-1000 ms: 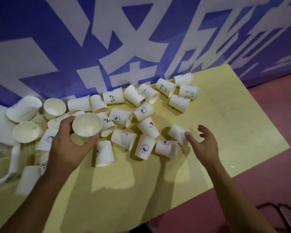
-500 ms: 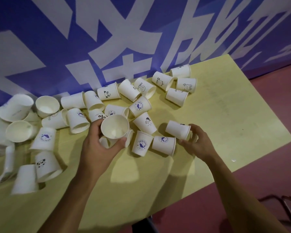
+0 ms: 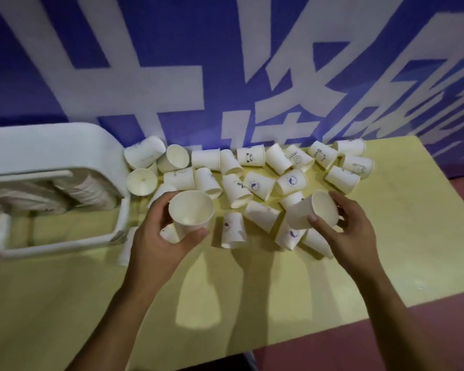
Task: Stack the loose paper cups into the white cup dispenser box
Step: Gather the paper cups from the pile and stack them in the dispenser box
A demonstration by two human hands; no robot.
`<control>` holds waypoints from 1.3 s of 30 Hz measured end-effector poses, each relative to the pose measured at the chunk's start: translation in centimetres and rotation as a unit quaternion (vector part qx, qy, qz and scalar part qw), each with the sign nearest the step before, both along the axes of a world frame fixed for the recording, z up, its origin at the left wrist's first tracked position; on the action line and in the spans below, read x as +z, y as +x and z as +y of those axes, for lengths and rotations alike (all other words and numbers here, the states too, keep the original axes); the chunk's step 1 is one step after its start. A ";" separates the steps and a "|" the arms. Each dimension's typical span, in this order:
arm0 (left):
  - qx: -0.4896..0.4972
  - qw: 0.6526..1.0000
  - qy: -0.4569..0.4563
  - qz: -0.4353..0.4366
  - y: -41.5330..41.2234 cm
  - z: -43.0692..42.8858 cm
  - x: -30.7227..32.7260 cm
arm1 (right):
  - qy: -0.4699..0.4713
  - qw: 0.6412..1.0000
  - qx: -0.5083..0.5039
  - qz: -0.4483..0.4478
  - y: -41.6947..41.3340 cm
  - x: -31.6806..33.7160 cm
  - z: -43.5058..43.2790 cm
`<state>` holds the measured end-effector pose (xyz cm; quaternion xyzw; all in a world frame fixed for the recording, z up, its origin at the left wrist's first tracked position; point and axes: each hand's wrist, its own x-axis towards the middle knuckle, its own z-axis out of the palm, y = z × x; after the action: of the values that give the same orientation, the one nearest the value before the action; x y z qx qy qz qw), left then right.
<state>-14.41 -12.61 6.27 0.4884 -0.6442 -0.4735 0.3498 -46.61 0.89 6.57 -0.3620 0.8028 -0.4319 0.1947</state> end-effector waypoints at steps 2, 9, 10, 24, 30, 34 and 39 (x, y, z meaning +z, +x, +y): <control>0.007 1.000 -0.003 0.009 5.2 0.2 0.4 | -0.009 0.999 0.034 -0.001 5.8 1.1 -1.8; 0.058 0.998 -0.022 -0.022 23.7 1.0 0.2 | -0.031 0.988 0.152 -0.002 24.8 2.7 -5.8; 0.067 0.997 -0.024 -0.023 25.8 0.8 0.1 | -0.029 0.986 0.163 0.003 26.9 2.7 -6.3; 0.178 0.983 -0.047 -0.014 33.3 -6.1 -2.2 | -0.075 0.962 0.260 -0.030 40.4 -0.4 -16.9; 0.179 0.982 -0.045 -0.039 35.2 -7.8 -3.3 | -0.078 0.956 0.284 -0.003 44.2 -3.2 -21.2; 0.164 0.983 -0.053 -0.057 36.5 -9.1 -3.9 | -0.050 0.955 0.294 0.009 46.6 -5.8 -23.5; 0.144 0.985 -0.065 -0.072 38.4 -10.4 -4.6 | -0.005 0.956 0.292 0.025 48.9 -9.0 -25.1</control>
<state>23.95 -23.02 1.69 0.5846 -0.6202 -0.3389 0.3984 2.34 -24.25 -2.43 -0.5925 0.6645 -0.3505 0.2906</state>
